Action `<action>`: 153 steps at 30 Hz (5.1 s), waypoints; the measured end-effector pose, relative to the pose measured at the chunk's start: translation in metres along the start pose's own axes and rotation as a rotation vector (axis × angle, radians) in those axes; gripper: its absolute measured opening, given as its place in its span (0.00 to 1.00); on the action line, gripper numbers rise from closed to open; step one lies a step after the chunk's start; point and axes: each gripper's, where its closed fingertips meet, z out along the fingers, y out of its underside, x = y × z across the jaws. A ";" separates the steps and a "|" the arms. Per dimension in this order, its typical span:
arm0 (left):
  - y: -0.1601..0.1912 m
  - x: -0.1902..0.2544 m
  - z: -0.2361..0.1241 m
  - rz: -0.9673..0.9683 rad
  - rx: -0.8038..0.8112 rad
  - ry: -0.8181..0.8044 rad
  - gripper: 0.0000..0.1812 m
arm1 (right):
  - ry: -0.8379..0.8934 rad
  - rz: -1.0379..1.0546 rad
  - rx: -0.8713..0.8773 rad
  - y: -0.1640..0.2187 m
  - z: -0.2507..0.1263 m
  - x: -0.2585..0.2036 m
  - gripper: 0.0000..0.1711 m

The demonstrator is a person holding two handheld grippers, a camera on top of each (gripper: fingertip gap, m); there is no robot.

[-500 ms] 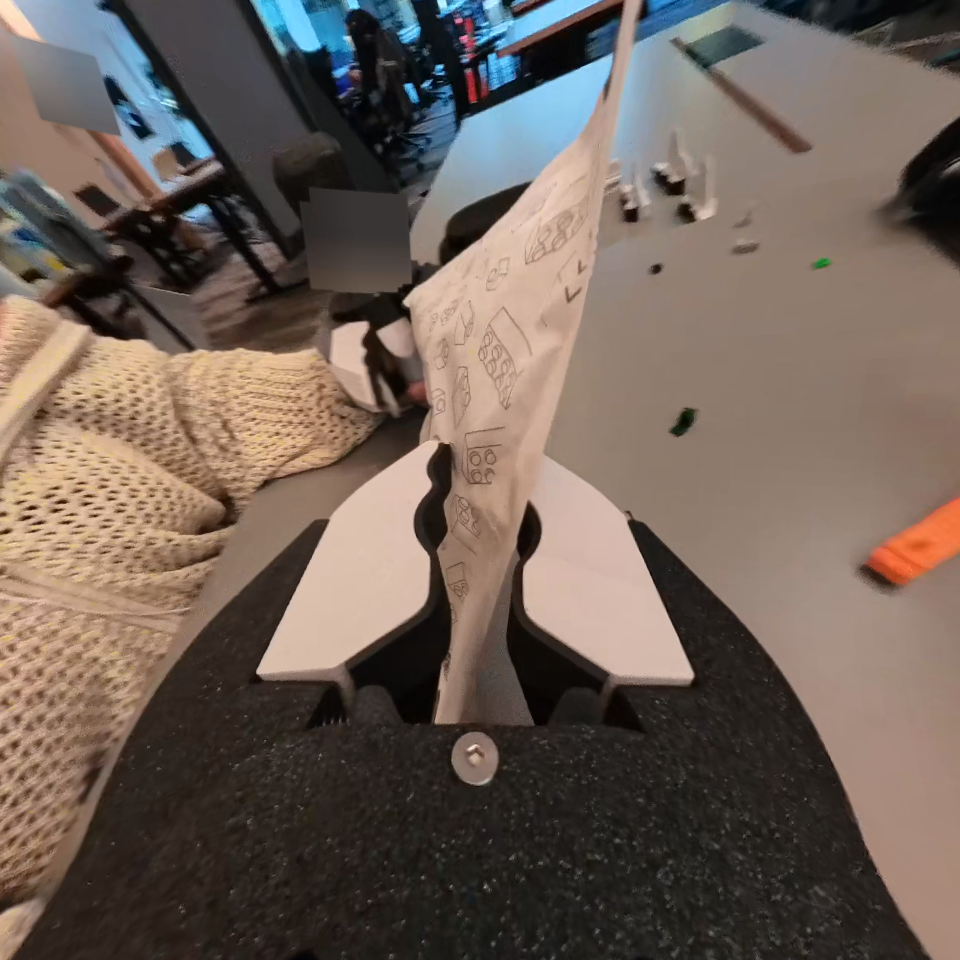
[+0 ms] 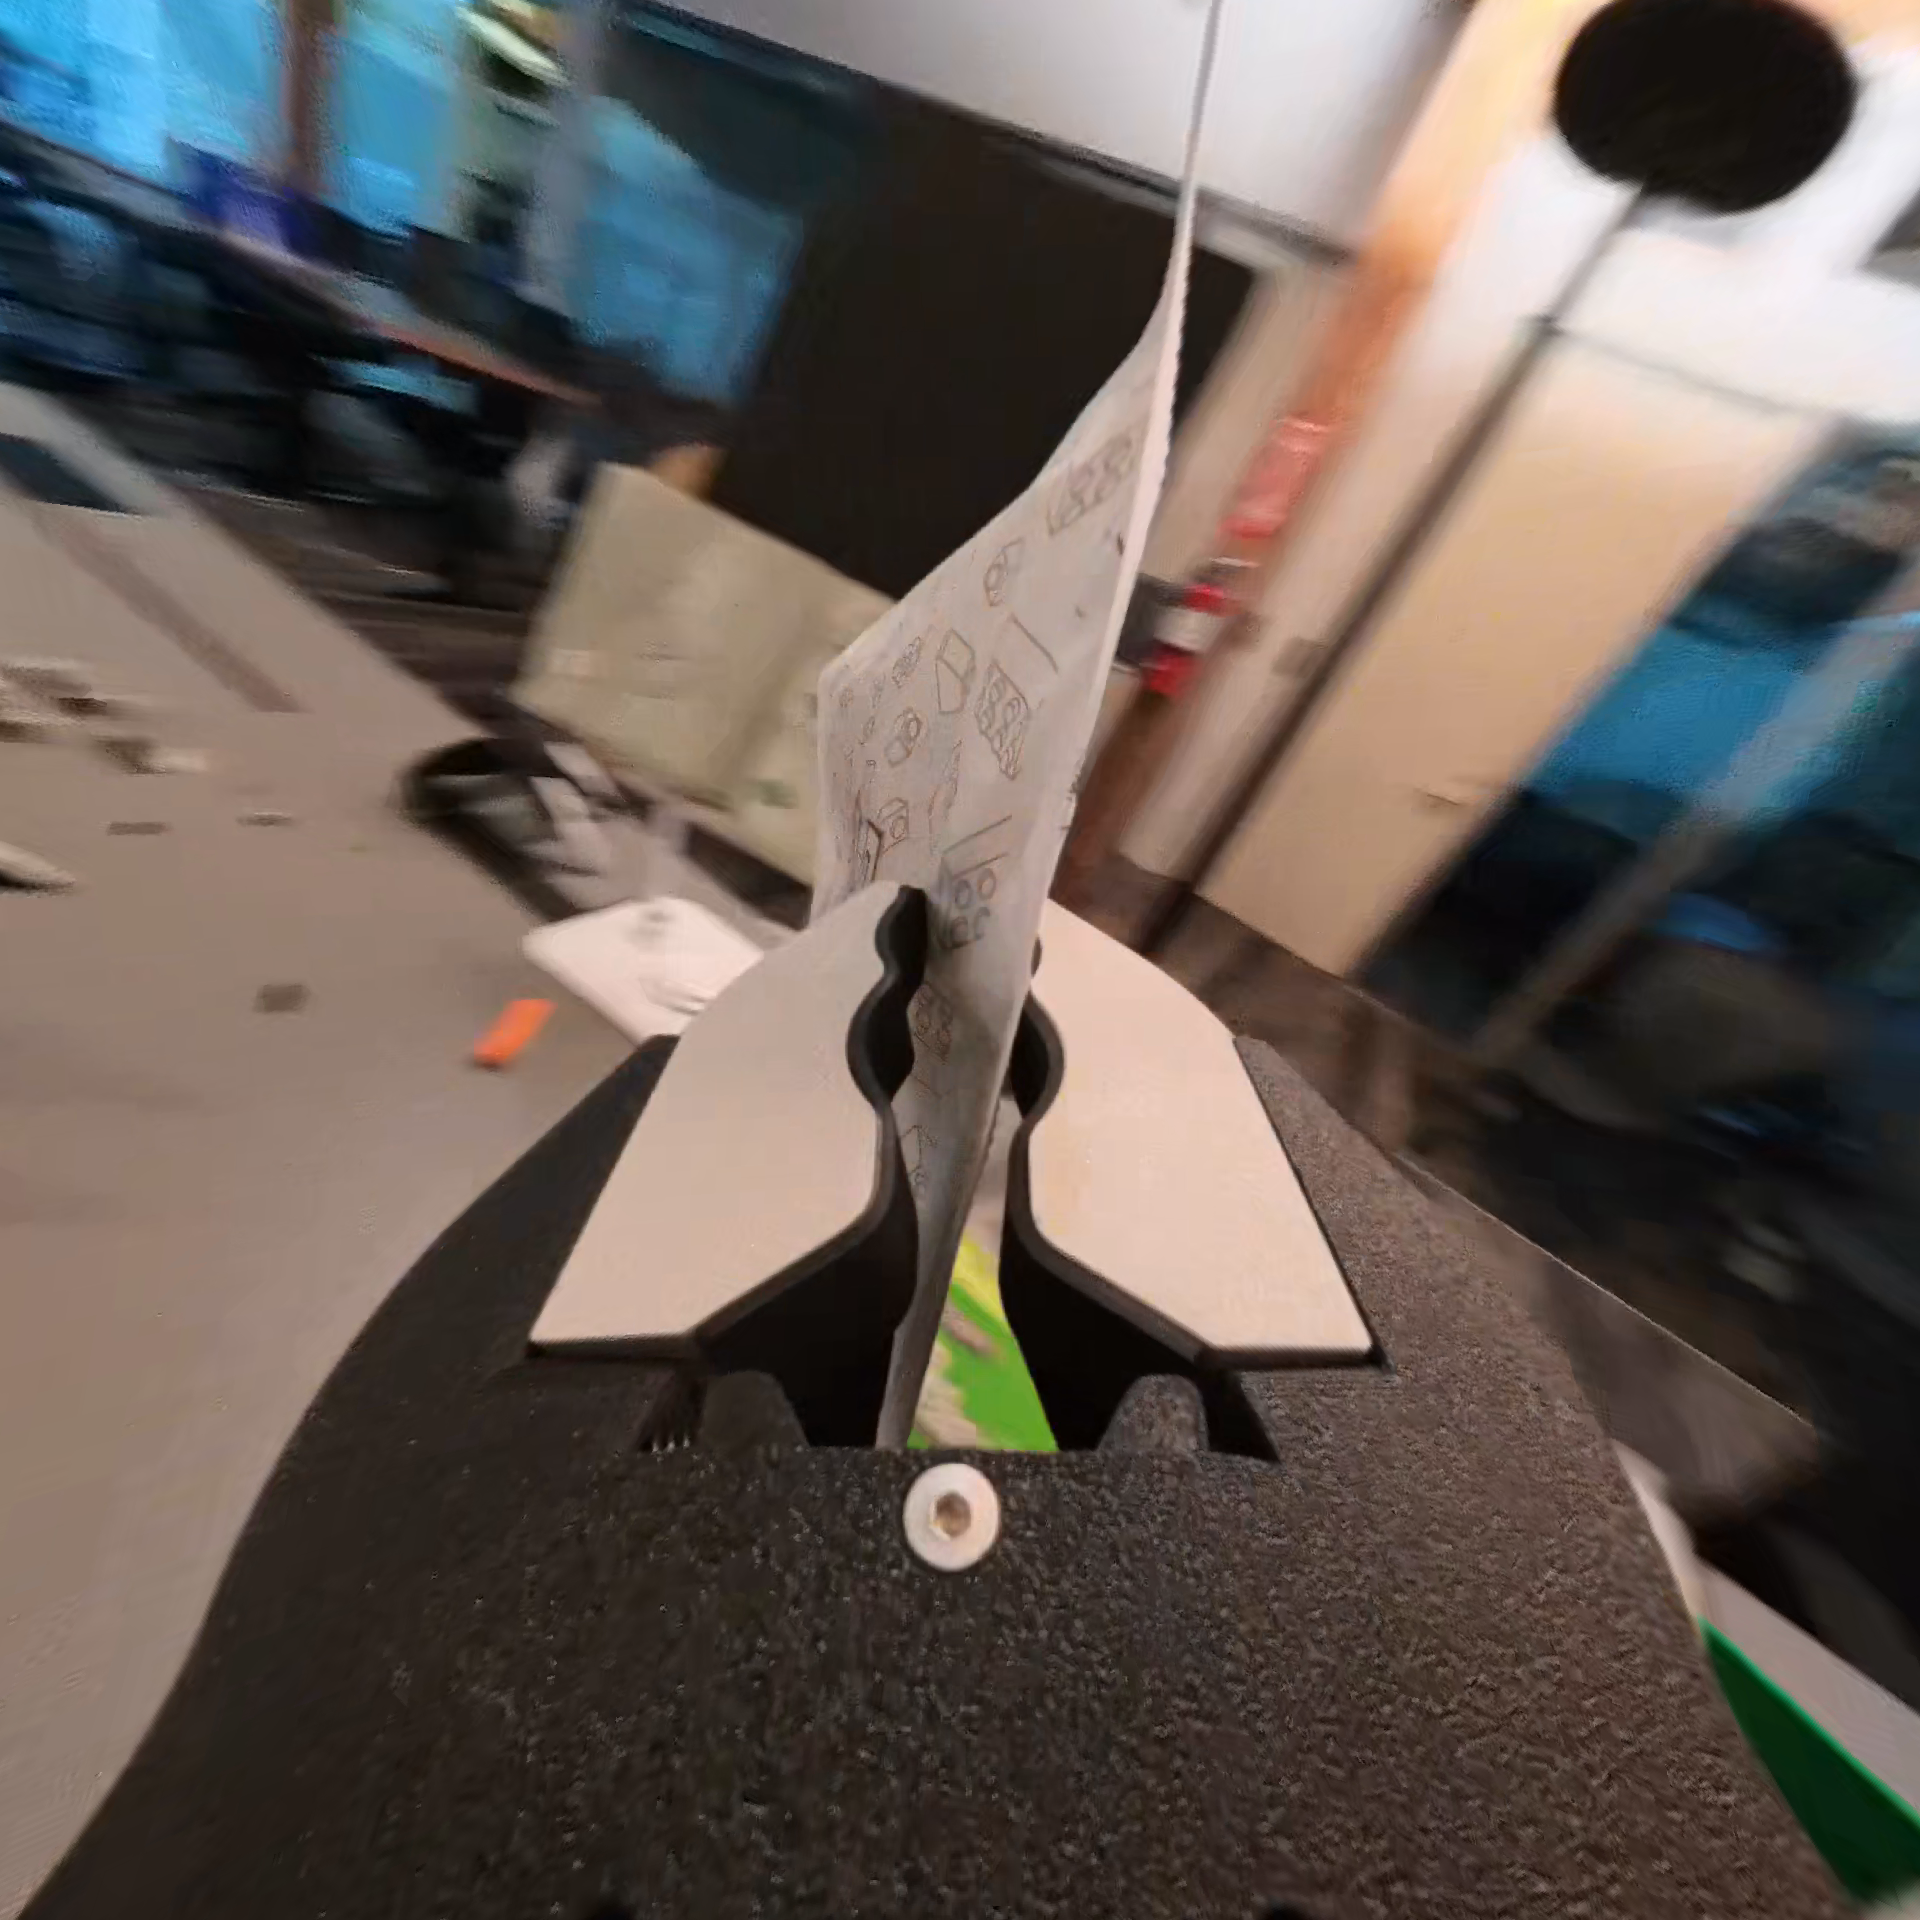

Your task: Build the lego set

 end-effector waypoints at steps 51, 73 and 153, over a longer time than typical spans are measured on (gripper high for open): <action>-0.011 -0.053 0.135 0.146 0.110 -0.269 0.31 | 0.105 0.199 0.039 -0.011 0.090 0.024 0.31; -0.025 -0.056 0.128 0.048 0.227 -0.240 0.29 | 0.185 1.136 0.425 0.188 0.343 -0.063 0.39; -0.021 -0.071 0.117 -0.075 0.244 -0.282 0.20 | -0.350 0.397 0.544 0.047 0.354 -0.225 0.00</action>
